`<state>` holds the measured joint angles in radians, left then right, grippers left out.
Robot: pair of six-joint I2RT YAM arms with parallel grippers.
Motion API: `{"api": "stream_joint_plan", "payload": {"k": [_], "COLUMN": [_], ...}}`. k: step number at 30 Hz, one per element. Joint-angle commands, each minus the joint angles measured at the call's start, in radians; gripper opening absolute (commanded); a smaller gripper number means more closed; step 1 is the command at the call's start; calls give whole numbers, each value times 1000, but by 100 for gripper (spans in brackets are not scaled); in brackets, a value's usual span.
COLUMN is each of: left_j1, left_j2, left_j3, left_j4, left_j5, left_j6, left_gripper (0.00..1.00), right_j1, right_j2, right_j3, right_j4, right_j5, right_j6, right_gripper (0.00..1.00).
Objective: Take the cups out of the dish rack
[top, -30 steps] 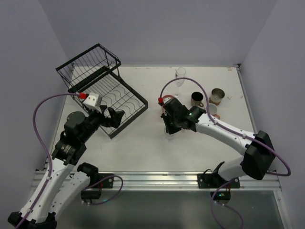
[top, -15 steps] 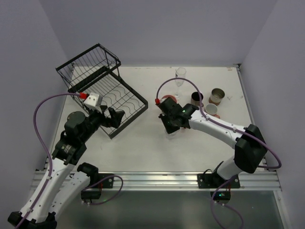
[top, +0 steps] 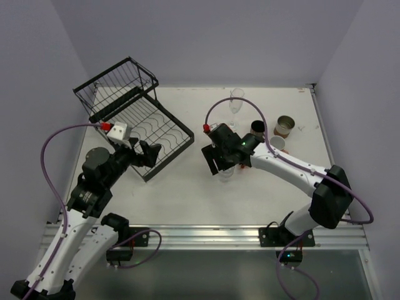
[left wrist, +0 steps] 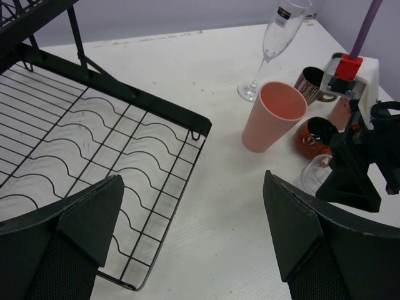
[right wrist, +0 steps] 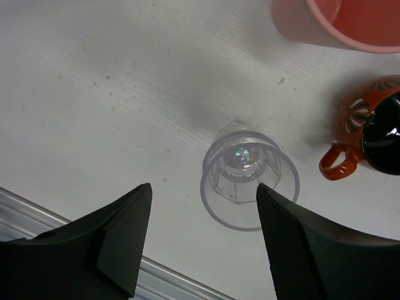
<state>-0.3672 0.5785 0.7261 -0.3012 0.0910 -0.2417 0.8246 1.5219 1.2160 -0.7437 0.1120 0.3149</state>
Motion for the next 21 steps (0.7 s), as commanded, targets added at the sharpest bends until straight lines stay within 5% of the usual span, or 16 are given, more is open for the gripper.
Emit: {"api": "stream_joint_plan", "payload": {"k": [1,6,15,21], "left_j1": [5,5,5,5], "left_j2": [-19,-22,-42,-74], "left_j3": [6,81,257,247], "left_j4": [39,39,10,-19], "left_j5": [-45,-62,-176,-272], "left_j6": [16,-5,-18,-45], "left_gripper": [100,100,100,100], "right_j1": [5,7,5,5], "right_j2": [-117,-415,-1191,-1431], "right_j3": [57,-12,-317,-432], "right_j4": [10,148,483,494], "right_j5": [-17,7,325,483], "right_j6": [6,24,-5,16], "right_gripper": [71,99,99,99]}}
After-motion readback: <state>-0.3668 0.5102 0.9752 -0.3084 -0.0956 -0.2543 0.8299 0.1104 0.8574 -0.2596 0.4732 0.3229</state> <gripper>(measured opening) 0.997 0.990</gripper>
